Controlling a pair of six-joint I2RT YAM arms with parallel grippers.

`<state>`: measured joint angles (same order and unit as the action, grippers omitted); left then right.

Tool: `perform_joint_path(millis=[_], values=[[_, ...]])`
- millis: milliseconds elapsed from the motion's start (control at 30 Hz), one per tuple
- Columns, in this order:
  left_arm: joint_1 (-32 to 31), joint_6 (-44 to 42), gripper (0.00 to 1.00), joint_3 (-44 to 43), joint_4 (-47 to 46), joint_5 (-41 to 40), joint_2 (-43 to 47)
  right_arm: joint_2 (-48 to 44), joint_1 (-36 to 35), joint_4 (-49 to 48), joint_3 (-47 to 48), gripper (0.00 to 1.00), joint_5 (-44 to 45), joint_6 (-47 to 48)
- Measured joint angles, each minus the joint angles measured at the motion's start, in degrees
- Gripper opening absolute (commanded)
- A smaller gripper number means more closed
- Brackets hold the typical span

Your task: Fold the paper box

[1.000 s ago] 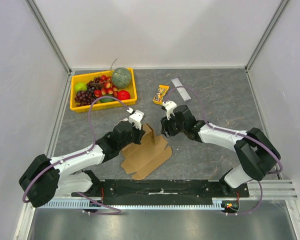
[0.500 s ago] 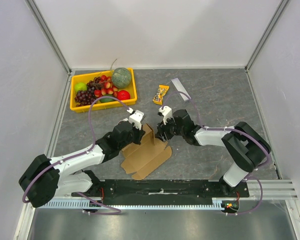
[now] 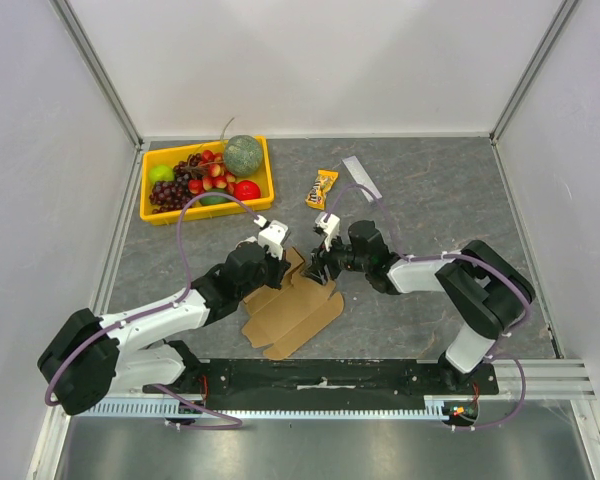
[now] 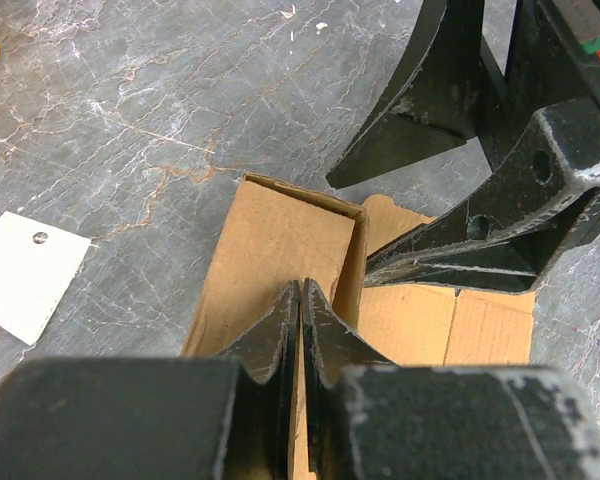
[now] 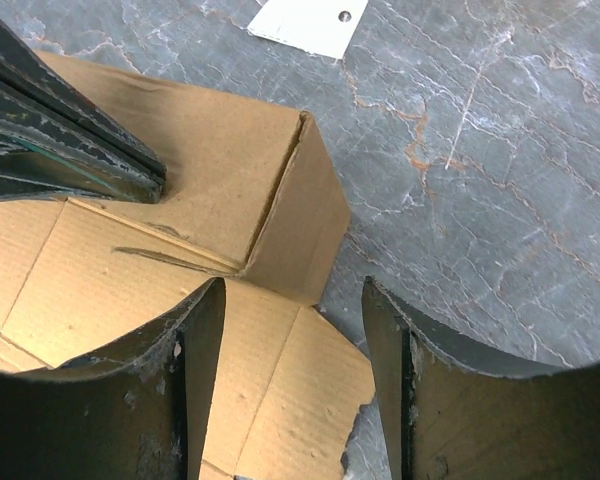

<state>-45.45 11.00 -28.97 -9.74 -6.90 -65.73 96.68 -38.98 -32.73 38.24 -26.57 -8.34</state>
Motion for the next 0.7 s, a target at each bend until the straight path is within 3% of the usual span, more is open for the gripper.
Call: perform_joint_path(millis=[700], values=[[0.02,0.00,0.10,-3.02,5.68,-0.76,4.85,4.22,0.00,-7.39,-0.02,0.66,-5.18,-0.33]])
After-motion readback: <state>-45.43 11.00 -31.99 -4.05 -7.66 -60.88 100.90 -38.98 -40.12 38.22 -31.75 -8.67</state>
